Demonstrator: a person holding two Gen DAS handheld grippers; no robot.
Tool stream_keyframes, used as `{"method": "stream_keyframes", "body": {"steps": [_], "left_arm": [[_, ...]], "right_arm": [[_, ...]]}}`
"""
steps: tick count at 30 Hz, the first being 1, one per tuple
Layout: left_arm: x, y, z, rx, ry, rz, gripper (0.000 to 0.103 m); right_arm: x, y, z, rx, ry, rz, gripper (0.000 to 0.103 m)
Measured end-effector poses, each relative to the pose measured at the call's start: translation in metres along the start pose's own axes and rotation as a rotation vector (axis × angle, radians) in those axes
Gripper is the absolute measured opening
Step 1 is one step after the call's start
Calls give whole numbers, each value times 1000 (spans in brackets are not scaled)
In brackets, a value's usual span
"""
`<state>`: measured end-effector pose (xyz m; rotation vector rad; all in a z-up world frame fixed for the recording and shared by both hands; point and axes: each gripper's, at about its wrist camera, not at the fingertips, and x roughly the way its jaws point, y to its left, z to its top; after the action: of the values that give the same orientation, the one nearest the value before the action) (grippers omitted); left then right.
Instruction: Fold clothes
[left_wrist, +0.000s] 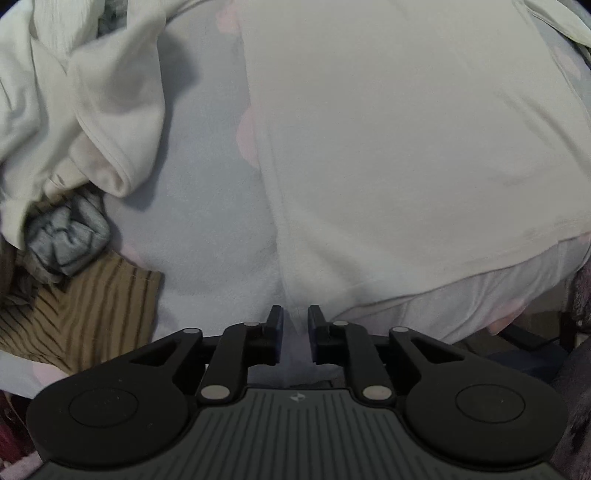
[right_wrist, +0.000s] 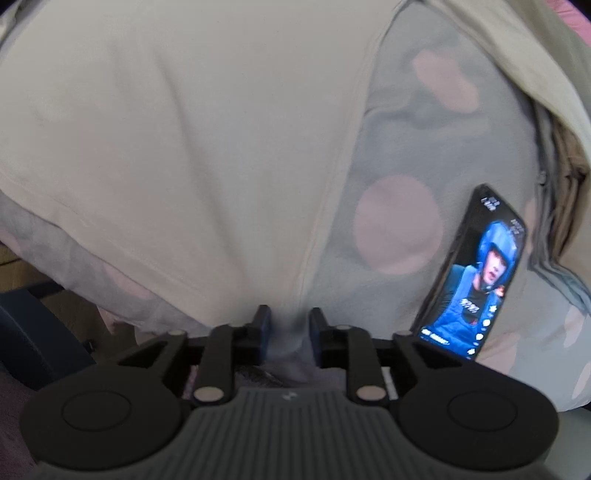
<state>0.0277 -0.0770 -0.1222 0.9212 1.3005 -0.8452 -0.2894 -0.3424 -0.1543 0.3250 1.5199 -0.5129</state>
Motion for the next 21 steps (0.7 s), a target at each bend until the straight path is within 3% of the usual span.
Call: {"method": "stream_keyframes", "body": {"steps": [2, 5, 9, 14, 18, 21], "left_arm": [[-13, -4, -5, 30, -38, 58, 16], [-34, -15, -6, 80, -142, 66, 16], [-48, -53, -3, 235, -218, -19, 17], [-36, -96, -7, 398, -226, -98, 17], [-19, -130, -26, 617, -286, -23, 29], [1, -140, -35, 755, -303, 50, 36]], "right_arm": [[-14, 0, -1, -5, -37, -32, 30], [-38, 2, 0, -15, -122, -62, 30], [-60, 20, 3, -66, -220, 80, 30], [-58, 93, 1, -231, -252, 185, 30], [-39, 120, -1, -378, -268, 185, 31], [-29, 134, -7, -482, -276, 127, 37]]}}
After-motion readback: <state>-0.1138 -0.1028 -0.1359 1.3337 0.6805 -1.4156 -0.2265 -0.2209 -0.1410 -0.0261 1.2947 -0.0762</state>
